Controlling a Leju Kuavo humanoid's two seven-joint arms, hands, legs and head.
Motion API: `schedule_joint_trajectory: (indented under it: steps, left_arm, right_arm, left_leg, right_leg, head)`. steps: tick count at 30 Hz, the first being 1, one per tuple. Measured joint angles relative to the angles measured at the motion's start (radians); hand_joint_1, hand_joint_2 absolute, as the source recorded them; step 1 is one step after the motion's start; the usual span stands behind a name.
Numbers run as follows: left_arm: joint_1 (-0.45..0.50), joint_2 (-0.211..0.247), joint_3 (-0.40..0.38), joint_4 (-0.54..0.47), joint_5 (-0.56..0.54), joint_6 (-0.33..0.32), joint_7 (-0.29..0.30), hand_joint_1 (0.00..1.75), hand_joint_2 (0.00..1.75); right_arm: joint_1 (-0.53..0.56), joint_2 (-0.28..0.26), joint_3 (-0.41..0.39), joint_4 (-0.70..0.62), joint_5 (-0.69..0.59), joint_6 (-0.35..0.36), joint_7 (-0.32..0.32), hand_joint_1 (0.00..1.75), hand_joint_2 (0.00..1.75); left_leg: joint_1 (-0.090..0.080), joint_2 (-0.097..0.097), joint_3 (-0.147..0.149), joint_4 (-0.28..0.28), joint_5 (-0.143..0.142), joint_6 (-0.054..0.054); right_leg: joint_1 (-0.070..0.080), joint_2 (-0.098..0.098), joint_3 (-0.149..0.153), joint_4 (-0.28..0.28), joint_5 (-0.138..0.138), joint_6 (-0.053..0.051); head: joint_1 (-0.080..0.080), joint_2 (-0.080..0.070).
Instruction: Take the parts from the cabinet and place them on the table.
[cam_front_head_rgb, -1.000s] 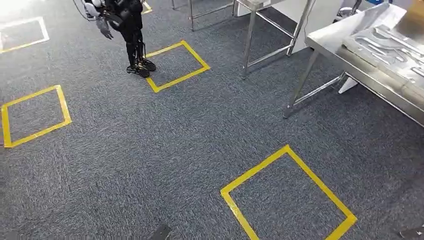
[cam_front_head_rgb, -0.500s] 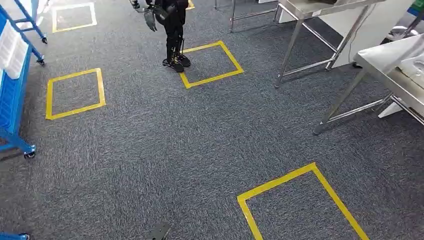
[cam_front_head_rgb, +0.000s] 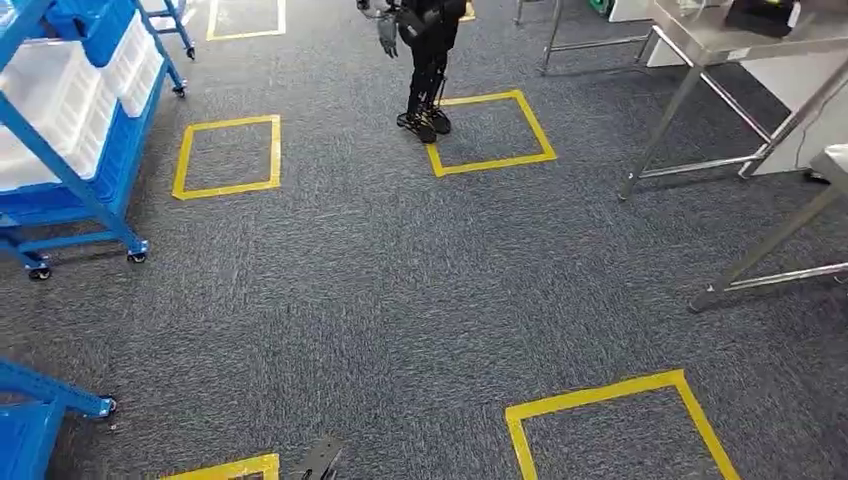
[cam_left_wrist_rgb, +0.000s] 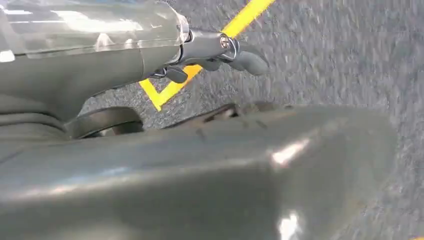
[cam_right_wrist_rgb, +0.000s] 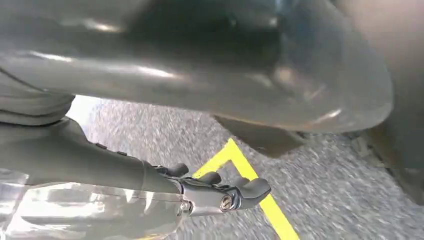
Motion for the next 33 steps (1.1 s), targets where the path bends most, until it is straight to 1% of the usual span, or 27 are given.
schedule_joint_trajectory:
  steps: [1,2,4,5,6,7,8,9,10,11,13,14,15,16,18,19,20,21,22,24,25,26,28,29,30,31,33]
  left_arm:
    - [0.000,0.000,0.000,0.000,0.001,0.001,0.000,0.00,0.00]
    - [0.000,0.001,0.000,0.000,0.000,0.000,-0.001,0.00,0.00]
    - [0.006,0.015,-0.002,-0.001,-0.008,-0.026,-0.025,0.00,0.00]
    - [0.016,0.023,-0.008,-0.002,-0.008,-0.043,-0.045,0.00,0.00]
    - [0.024,0.037,-0.011,-0.002,-0.006,-0.055,-0.060,0.00,0.00]
    - [0.032,0.049,-0.014,-0.002,-0.005,-0.065,-0.071,0.00,0.00]
    - [0.037,0.061,-0.015,-0.002,-0.003,-0.071,-0.077,0.00,0.00]
    - [0.039,0.066,-0.015,-0.002,-0.003,-0.073,-0.077,0.00,0.00]
    - [0.040,0.072,-0.016,-0.002,-0.003,-0.074,-0.077,0.00,0.00]
    - [0.041,0.074,-0.016,-0.003,-0.003,-0.074,-0.073,0.00,0.00]
    - [0.041,0.079,-0.022,-0.004,0.000,-0.074,-0.059,0.00,0.00]
    - [0.045,0.080,-0.025,-0.004,0.003,-0.072,-0.057,0.00,0.00]
    - [0.050,0.080,-0.026,-0.004,0.007,-0.068,-0.058,0.00,0.00]
    - [0.052,0.084,-0.026,-0.004,0.014,-0.064,-0.063,0.00,0.00]
    - [0.069,0.095,-0.026,-0.004,0.022,-0.060,-0.066,0.00,0.00]
    - [0.079,0.099,-0.026,-0.004,0.025,-0.057,-0.065,0.00,0.00]
    - [0.086,0.106,-0.026,-0.004,0.027,-0.055,-0.063,0.00,0.00]
    - [0.086,0.108,-0.026,-0.004,0.028,-0.055,-0.059,0.00,0.00]
    - [0.084,0.111,-0.026,-0.004,0.032,-0.053,-0.056,0.00,0.00]
    - [0.084,0.116,-0.026,-0.004,0.033,-0.052,-0.051,0.00,0.00]
    - [0.088,0.119,-0.026,-0.004,0.033,-0.052,-0.047,0.00,0.00]
    - [0.092,0.122,-0.026,-0.004,0.033,-0.052,-0.046,0.00,0.00]
    - [0.096,0.128,-0.026,-0.004,0.033,-0.052,-0.045,0.00,0.00]
    - [0.095,0.130,-0.026,-0.004,0.033,-0.052,-0.045,0.00,0.00]
    - [0.093,0.130,-0.026,-0.004,0.033,-0.052,-0.045,0.00,0.00]
    - [0.092,0.131,-0.026,-0.004,0.033,-0.051,-0.045,0.00,0.00]
    - [0.095,0.134,-0.026,-0.004,0.033,-0.051,-0.044,0.00,0.00]
  right_arm:
    - [-0.002,0.000,0.000,0.000,0.001,0.000,0.000,0.00,0.00]
    - [-0.004,0.002,0.000,0.000,0.001,0.000,0.000,0.00,0.00]
    - [-0.004,0.002,-0.003,0.000,-0.002,-0.004,-0.002,0.00,0.00]
    - [-0.003,0.002,-0.008,0.000,-0.002,-0.007,-0.004,0.00,0.00]
    - [0.000,0.002,-0.012,0.000,-0.002,-0.009,-0.006,0.00,0.00]
    - [0.004,0.001,-0.016,0.000,-0.001,-0.010,-0.007,0.00,0.00]
    - [0.008,0.001,-0.017,0.000,-0.001,-0.009,-0.008,0.00,0.00]
    - [0.010,0.001,-0.017,0.000,0.000,-0.009,-0.008,0.00,0.00]
    - [0.012,0.001,-0.018,0.000,0.002,-0.008,-0.008,0.00,0.00]
    - [0.014,0.001,-0.020,0.000,0.002,-0.007,-0.008,0.00,0.00]
    - [0.012,0.001,-0.024,0.000,0.002,-0.007,-0.008,0.00,0.00]
    - [0.014,-0.001,-0.027,0.000,0.002,-0.007,-0.009,0.00,0.00]
    - [0.017,-0.007,-0.030,0.002,0.002,-0.007,-0.010,0.00,0.00]
    - [0.016,-0.007,-0.034,0.002,0.005,-0.007,-0.015,0.00,0.00]
    - [0.009,-0.007,-0.041,0.002,0.014,-0.007,-0.016,0.00,0.00]
    - [0.009,-0.006,-0.042,0.001,0.018,-0.006,-0.018,0.00,0.00]
    - [0.010,-0.005,-0.042,0.002,0.020,-0.006,-0.018,0.00,0.00]
    - [0.015,-0.005,-0.042,0.002,0.022,-0.004,-0.018,0.00,0.00]
    - [0.018,-0.005,-0.043,0.002,0.024,-0.003,-0.018,0.00,0.00]
    - [0.018,-0.005,-0.044,0.002,0.032,0.002,-0.021,0.00,0.00]
    - [0.017,-0.005,-0.045,0.002,0.035,0.002,-0.022,0.00,0.00]
    - [0.017,-0.004,-0.047,0.002,0.036,0.003,-0.023,0.00,0.00]
    - [0.016,-0.004,-0.048,0.002,0.038,0.003,-0.024,0.00,0.00]
    - [0.016,-0.004,-0.049,0.002,0.038,0.003,-0.024,0.00,0.00]
    - [0.016,-0.005,-0.050,0.002,0.038,0.003,-0.024,0.00,0.00]
    - [0.016,-0.004,-0.051,0.002,0.038,0.003,-0.024,0.00,0.00]
    - [0.011,-0.003,-0.054,0.002,0.038,0.003,-0.025,0.00,0.00]
  left_leg:
    - [-0.001,-0.020,-0.004,0.007,-0.003,0.011]
    - [-0.004,-0.026,-0.005,0.008,-0.004,0.017]
    - [-0.002,-0.055,-0.006,0.002,0.000,0.031]
    - [0.000,-0.066,-0.005,-0.001,0.003,0.036]
    - [-0.001,-0.075,-0.006,-0.001,0.003,0.039]
    - [-0.003,-0.088,-0.008,-0.001,0.005,0.042]
    - [-0.007,-0.102,-0.009,-0.001,0.006,0.048]
    - [-0.012,-0.118,-0.009,-0.001,0.006,0.050]
    - [-0.016,-0.136,-0.009,-0.001,0.007,0.051]
    - [-0.020,-0.154,-0.007,-0.001,0.007,0.052]
    - [-0.024,-0.190,0.001,-0.001,0.007,0.052]
    - [-0.023,-0.202,0.002,-0.002,0.007,0.052]
    - [-0.027,-0.213,-0.002,0.001,0.006,0.049]
    - [-0.021,-0.224,-0.006,0.001,0.008,0.045]
    - [-0.014,-0.248,-0.009,-0.006,0.013,0.032]
    - [-0.017,-0.262,-0.011,-0.013,0.017,0.026]
    - [-0.022,-0.203,-0.014,0.009,0.003,0.029]
    - [-0.023,-0.151,-0.031,0.048,-0.028,0.022]
    - [-0.021,-0.126,-0.064,0.113,-0.068,0.015]
    - [-0.011,-0.112,-0.136,0.264,-0.135,0.000]
    - [-0.006,-0.109,-0.149,0.294,-0.137,-0.006]
    - [-0.002,-0.105,-0.137,0.273,-0.116,-0.011]
    - [0.003,-0.085,-0.050,0.114,-0.036,-0.019]
    - [0.003,-0.048,0.006,0.018,-0.002,-0.021]
    - [-0.004,-0.016,0.018,-0.003,-0.014,-0.008]
    - [-0.005,-0.030,0.017,-0.010,-0.005,0.004]
    - [-0.010,-0.049,0.012,-0.006,-0.005,0.015]
  right_leg:
    - [0.000,-0.005,0.004,-0.003,0.000,0.004]
    - [-0.002,-0.016,0.008,-0.007,0.001,0.008]
    - [-0.009,-0.031,0.014,-0.009,-0.007,0.020]
    - [-0.013,0.028,0.011,0.007,-0.026,0.023]
    - [-0.013,0.077,-0.015,0.060,-0.064,0.019]
    - [-0.011,0.098,-0.059,0.147,-0.107,0.015]
    - [-0.007,0.106,-0.111,0.246,-0.144,0.012]
    - [-0.006,0.108,-0.148,0.311,-0.158,0.007]
    - [-0.004,0.109,-0.166,0.331,-0.146,0.002]
    - [0.001,0.112,-0.162,0.304,-0.113,-0.007]
    - [0.014,0.139,-0.096,0.134,-0.002,-0.032]
    - [0.022,0.188,-0.064,0.052,0.040,-0.044]
    - [0.018,0.238,-0.056,0.026,0.031,-0.055]
    - [0.021,0.221,-0.055,0.019,0.036,-0.050]
    - [0.026,0.203,-0.052,0.015,0.035,-0.053]
    - [0.021,0.188,-0.044,-0.002,0.043,-0.054]
    - [0.014,0.165,-0.031,-0.021,0.050,-0.052]
    - [0.015,0.153,-0.027,-0.028,0.051,-0.057]
    - [0.017,0.134,-0.027,-0.027,0.050,-0.058]
    - [0.018,0.096,-0.027,-0.026,0.046,-0.059]
    - [0.017,0.080,-0.027,-0.025,0.044,-0.058]
    - [0.016,0.066,-0.027,-0.024,0.042,-0.056]
    - [0.010,0.039,-0.026,-0.015,0.035,-0.047]
    - [0.009,0.027,-0.025,-0.008,0.028,-0.041]
    - [0.016,0.017,-0.024,-0.002,0.021,-0.033]
    - [0.016,0.008,-0.022,0.001,0.018,-0.028]
    - [0.015,-0.006,-0.018,-0.002,0.020,-0.019]
  head:
    - [0.002,0.000]
    - [0.001,0.000]
    - [0.001,0.000]
    - [0.001,0.000]
    - [0.001,0.000]
    - [0.001,0.000]
    - [0.001,0.000]
    - [0.001,0.000]
    - [0.001,0.000]
    - [0.001,0.000]
    - [0.001,0.000]
    - [0.001,0.000]
    - [0.001,0.000]
    - [0.001,0.000]
    - [0.001,0.000]
    - [0.001,0.000]
    - [0.001,0.000]
    - [0.000,0.000]
    - [0.000,0.000]
    - [0.000,0.000]
    - [0.000,0.000]
    - [0.001,0.000]
    - [0.000,0.000]
    - [0.001,0.000]
    - [0.000,0.000]
    - [0.001,0.000]
    - [0.001,0.000]
